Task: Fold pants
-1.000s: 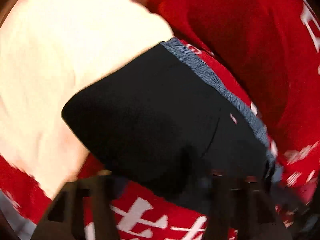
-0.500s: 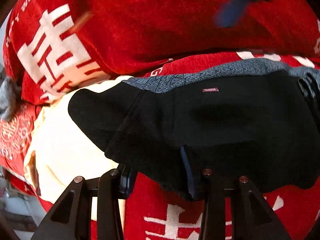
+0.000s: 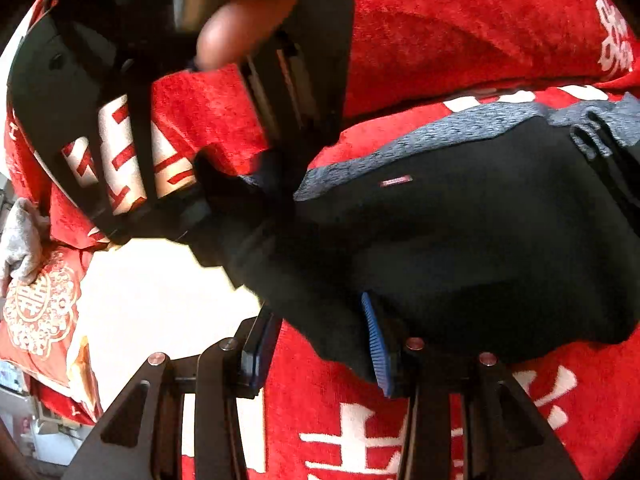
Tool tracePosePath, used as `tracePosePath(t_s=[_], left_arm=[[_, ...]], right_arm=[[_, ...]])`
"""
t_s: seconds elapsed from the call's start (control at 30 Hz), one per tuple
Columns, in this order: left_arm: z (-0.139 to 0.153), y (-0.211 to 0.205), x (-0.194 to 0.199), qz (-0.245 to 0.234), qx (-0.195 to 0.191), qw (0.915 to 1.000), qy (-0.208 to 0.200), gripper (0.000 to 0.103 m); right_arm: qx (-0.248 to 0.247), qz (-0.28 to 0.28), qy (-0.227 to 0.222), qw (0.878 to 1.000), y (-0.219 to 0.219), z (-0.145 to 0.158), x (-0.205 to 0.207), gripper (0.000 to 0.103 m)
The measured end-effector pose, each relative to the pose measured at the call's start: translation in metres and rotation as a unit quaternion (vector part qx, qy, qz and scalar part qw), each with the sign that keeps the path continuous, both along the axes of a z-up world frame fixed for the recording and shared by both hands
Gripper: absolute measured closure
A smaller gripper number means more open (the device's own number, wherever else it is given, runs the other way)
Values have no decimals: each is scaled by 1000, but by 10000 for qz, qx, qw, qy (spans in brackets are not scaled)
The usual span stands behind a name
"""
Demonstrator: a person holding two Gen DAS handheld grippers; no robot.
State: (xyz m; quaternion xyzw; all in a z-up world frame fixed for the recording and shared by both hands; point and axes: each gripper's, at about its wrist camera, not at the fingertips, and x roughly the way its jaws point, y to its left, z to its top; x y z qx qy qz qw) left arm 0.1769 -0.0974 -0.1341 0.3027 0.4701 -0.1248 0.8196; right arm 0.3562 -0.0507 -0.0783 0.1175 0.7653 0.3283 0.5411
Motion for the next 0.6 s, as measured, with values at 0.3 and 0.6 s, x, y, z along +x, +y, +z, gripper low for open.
tracePosePath(t_s=[0.3,0.6], left_arm=[[53,-30,-27,-362,-202,9979,-491,61],[125,-117,-77,-1294,-704,9867,-695,60]], right_arm=[[720,-819,-792,9909,-68,40,-33,81],[1745,-2322,-1151,9499,-215,78,-105,81]])
